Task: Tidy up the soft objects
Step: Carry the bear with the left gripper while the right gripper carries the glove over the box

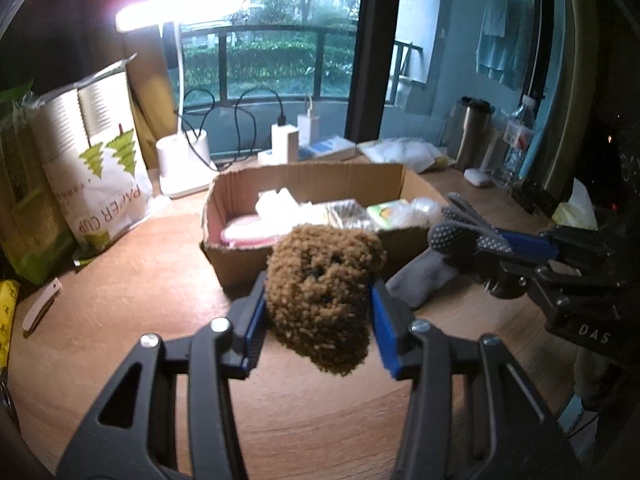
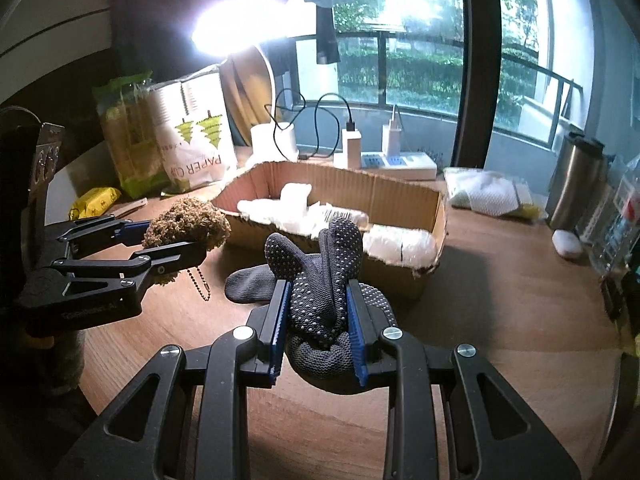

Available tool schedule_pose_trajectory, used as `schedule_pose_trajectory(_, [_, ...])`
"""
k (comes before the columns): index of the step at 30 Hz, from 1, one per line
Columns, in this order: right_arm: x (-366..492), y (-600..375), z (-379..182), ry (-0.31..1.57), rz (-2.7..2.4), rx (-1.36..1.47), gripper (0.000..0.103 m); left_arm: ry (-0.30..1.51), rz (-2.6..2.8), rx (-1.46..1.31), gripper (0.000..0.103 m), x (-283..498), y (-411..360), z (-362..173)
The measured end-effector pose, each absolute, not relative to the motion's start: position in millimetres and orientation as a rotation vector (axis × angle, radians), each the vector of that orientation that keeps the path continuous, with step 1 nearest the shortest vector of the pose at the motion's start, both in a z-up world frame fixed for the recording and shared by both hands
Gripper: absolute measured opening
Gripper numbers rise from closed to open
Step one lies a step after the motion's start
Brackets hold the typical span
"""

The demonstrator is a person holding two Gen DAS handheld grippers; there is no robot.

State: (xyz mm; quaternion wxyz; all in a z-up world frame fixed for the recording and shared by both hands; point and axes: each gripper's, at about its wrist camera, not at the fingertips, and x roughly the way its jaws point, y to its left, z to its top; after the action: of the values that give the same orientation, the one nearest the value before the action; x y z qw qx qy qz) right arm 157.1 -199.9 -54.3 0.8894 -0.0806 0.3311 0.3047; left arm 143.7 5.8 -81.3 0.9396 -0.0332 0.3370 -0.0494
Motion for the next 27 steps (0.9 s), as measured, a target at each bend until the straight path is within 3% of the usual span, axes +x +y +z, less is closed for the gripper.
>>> schedule_pose_trajectory(27, [202.3, -199.6, -19.8, 0.589, 0.621, -0.175, 0.029, 0.580, -0.112, -0.094, 0.047, 185.1, 5.9, -36.9])
